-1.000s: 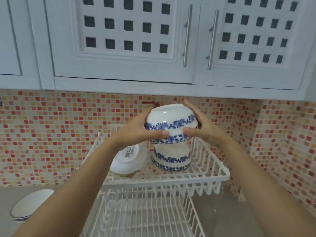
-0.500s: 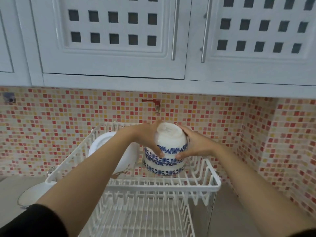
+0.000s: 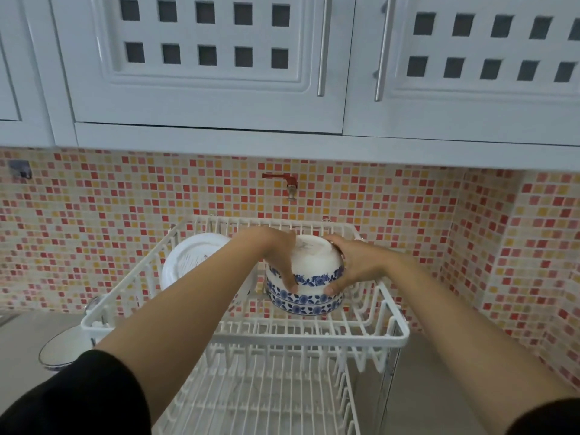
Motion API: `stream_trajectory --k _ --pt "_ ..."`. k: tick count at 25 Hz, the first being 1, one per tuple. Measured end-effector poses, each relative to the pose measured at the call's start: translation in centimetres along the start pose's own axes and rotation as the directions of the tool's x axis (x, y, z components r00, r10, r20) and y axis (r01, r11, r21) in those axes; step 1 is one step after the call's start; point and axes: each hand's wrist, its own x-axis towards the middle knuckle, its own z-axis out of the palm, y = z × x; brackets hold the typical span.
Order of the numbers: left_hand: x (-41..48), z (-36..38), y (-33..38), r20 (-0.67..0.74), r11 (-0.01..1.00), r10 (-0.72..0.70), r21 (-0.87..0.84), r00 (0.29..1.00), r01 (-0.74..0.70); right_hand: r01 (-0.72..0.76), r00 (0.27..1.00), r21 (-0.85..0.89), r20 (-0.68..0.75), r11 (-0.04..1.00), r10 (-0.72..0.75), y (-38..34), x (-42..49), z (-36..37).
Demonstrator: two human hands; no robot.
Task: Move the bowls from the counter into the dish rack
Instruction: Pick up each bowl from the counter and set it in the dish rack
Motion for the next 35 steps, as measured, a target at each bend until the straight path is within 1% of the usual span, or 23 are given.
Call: stream_trajectory --k 3,5,7,10,12,15,19,21,23,25,27,32,35 --pt "-0.1 0.1 0.0 -0.006 1.0 0.02 -0.001 1.0 -0.02 -0.025 1.0 -0.007 -0.003 1.0 0.025 -0.6 -0.5 -0.2" --pt "-0.5 0.0 -0.3 -0.02 0.998 0.064 -0.026 0.998 -0.065 -0.029 0.999 -0.036 -0.018 0.999 0.029 -1.3 -0.9 -0.4" --pt "-1.4 -0.5 -1.1 -0.126 0.986 0.138 -0.076 0.982 -0.149 -0.027 0.998 -0.069 -0.064 0.997 0.023 -2.6 -1.4 -0.9" --pt "-3.7 -1.3 -3.4 -0.345 0.972 0.188 -0.066 0.92 -0.224 -0.005 0.986 -0.125 -0.166 0.992 -0.016 -5.8 -1.8 -1.3" --pt "-5.4 -1.3 -5.9 -0.434 0.974 0.167 -0.066 0.885 -0.216 0.012 0.968 -0.156 -0.244 0.988 -0.051 -8.7 -1.7 -0.7" --pt "-8.5 -0.4 -10.8 -0.52 0.973 0.102 -0.124 0.848 -0.193 0.069 0.939 -0.094 -0.331 0.993 -0.097 -14.2 -1.0 1.3" --pt "-14.3 1.6 -19.0 -0.587 0.967 0.002 -0.206 0.81 -0.152 0.142 0.919 -0.054 -0.364 0.988 -0.152 -23.8 1.2 5.5" --pt "-16.7 2.8 -23.5 -0.583 0.968 -0.05 -0.228 0.811 -0.104 0.163 0.92 -0.072 -0.348 0.984 -0.178 -28.3 3.0 7.7" --pt "-19.0 4.5 -28.5 -0.56 0.965 -0.131 -0.261 0.818 -0.024 0.172 0.929 -0.111 -0.312 0.979 -0.199 -33.1 5.1 10.4" --pt "-21.2 6.7 -33.0 -0.511 0.952 -0.209 -0.302 0.834 0.054 0.184 0.936 -0.121 -0.281 0.976 -0.211 -37.4 6.9 13.3" --pt "-22.9 9.2 -36.6 -0.459 0.942 -0.256 -0.316 0.85 0.113 0.176 0.947 -0.096 -0.254 0.98 -0.195 -40.5 8.5 16.4" --pt "-23.7 16.5 -42.6 -0.284 0.902 -0.337 -0.371 0.898 0.221 0.111 0.981 0.053 -0.165 0.992 -0.101 -43.8 10.9 25.0" --pt "-22.9 21.9 -44.7 -0.218 0.876 -0.389 -0.388 0.895 0.287 0.052 0.989 0.127 -0.146 0.991 -0.033 -43.2 12.1 30.5"
